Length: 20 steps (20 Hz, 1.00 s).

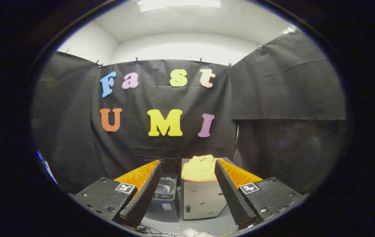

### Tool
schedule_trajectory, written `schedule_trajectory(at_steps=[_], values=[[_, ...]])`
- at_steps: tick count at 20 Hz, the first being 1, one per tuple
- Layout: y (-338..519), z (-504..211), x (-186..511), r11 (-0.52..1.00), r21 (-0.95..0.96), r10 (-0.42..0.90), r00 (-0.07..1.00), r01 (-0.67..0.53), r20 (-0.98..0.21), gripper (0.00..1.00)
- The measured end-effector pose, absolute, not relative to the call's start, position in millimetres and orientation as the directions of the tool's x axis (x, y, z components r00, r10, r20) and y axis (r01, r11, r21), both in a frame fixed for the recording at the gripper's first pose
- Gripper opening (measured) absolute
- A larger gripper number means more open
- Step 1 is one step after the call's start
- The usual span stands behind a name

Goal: Put the clothes into the washing machine and then close the washing machine lid.

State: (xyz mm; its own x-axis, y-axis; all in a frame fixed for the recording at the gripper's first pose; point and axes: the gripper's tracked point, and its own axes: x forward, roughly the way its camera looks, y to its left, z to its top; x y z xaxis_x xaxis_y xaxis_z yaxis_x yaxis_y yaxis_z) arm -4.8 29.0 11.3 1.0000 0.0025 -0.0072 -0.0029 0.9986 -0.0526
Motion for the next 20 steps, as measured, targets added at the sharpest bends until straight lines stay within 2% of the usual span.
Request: schedule_trajectory(at_steps=[8,16,20], values=[[11.2,26.7,40.6,0.999,-0.040,-0.005,1.000,0.005,-0.007,1.00],[-49.7,48.9,147.2,0.998,-0.049,-0.041,0.999,0.041,-0.001,1.00],[-64.8,49.1,206.9,0.999,-0.031,-0.019,1.000,0.018,-0.024,1.00]])
